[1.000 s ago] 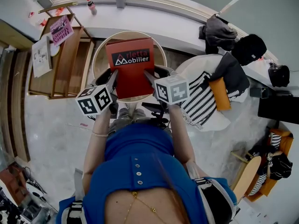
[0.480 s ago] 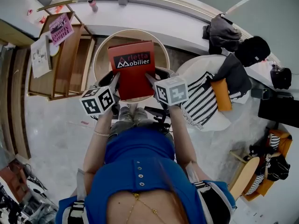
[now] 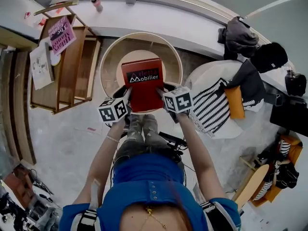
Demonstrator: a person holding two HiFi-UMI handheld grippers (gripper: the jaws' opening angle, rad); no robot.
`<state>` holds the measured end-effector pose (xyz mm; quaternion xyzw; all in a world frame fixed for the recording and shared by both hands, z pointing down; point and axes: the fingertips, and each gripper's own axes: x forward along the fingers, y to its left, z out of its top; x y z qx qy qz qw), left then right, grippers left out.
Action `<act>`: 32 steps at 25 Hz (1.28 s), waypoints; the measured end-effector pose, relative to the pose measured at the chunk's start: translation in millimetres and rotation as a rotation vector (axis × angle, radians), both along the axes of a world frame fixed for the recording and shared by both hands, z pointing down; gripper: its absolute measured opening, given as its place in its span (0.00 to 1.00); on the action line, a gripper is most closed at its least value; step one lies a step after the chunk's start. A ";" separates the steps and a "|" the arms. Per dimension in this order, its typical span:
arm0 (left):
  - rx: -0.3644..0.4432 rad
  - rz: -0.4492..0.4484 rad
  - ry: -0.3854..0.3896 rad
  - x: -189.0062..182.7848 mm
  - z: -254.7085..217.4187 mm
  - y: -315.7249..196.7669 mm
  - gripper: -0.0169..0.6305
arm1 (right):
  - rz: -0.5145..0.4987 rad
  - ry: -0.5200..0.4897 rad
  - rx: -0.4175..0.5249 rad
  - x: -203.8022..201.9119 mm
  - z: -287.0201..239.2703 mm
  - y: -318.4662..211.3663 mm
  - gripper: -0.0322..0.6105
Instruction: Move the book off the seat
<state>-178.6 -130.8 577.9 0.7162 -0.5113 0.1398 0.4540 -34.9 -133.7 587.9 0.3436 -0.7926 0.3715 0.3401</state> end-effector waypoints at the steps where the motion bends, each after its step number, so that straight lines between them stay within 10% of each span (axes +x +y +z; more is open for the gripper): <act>1: -0.015 0.001 -0.004 -1.4 13.2 -3.1 0.21 | 0.009 -0.009 -0.020 -1.1 14.5 -3.0 0.27; 22: -0.362 0.108 -0.096 -5.2 303.6 17.9 0.20 | 0.108 0.106 -0.297 -7.1 297.8 25.6 0.27; 32: -0.276 0.179 -0.125 -4.3 325.4 1.6 0.23 | 0.208 0.046 -0.249 -7.7 322.0 22.8 0.29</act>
